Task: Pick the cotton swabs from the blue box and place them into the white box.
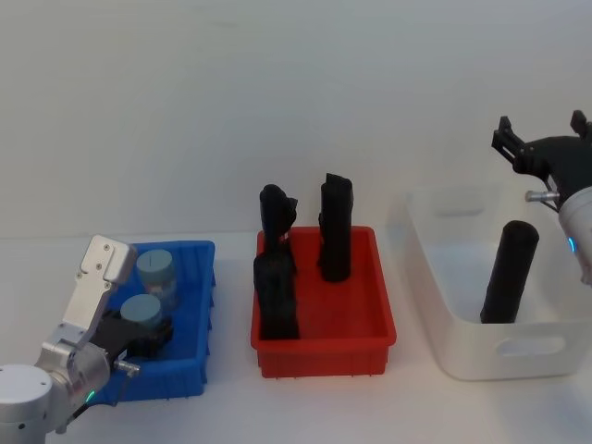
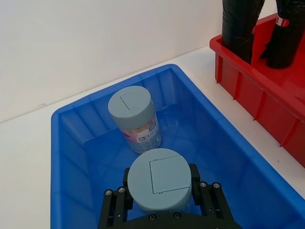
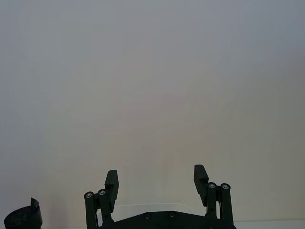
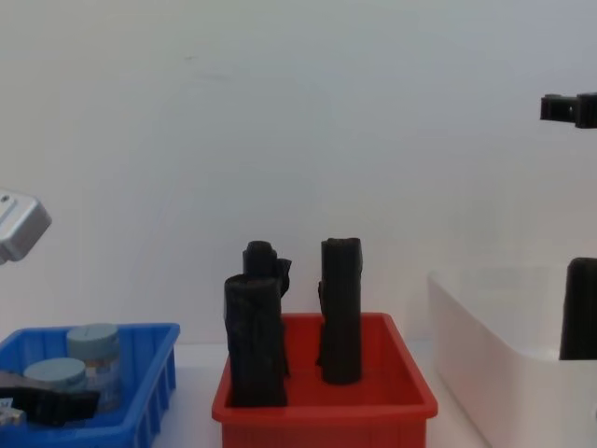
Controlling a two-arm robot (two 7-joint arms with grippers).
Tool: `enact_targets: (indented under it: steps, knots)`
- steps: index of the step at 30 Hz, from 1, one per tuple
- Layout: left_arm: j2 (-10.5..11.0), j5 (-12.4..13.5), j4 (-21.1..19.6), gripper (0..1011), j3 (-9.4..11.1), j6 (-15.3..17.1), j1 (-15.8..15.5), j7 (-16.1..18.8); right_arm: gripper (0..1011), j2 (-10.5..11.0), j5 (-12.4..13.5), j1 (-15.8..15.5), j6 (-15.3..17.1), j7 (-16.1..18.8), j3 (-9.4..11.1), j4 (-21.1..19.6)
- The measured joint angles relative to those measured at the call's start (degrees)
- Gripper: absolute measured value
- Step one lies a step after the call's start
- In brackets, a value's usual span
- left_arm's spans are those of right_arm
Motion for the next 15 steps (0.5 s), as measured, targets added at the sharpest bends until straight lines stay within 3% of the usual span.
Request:
enact_targets:
  steps: [15]
  knots:
    - [-0.1, 0.1, 0.0, 682, 0.0, 0.0, -0.1, -0.1, 1001, 0.0, 0.0, 0.0, 0.0, 0.0, 0.0, 0.0]
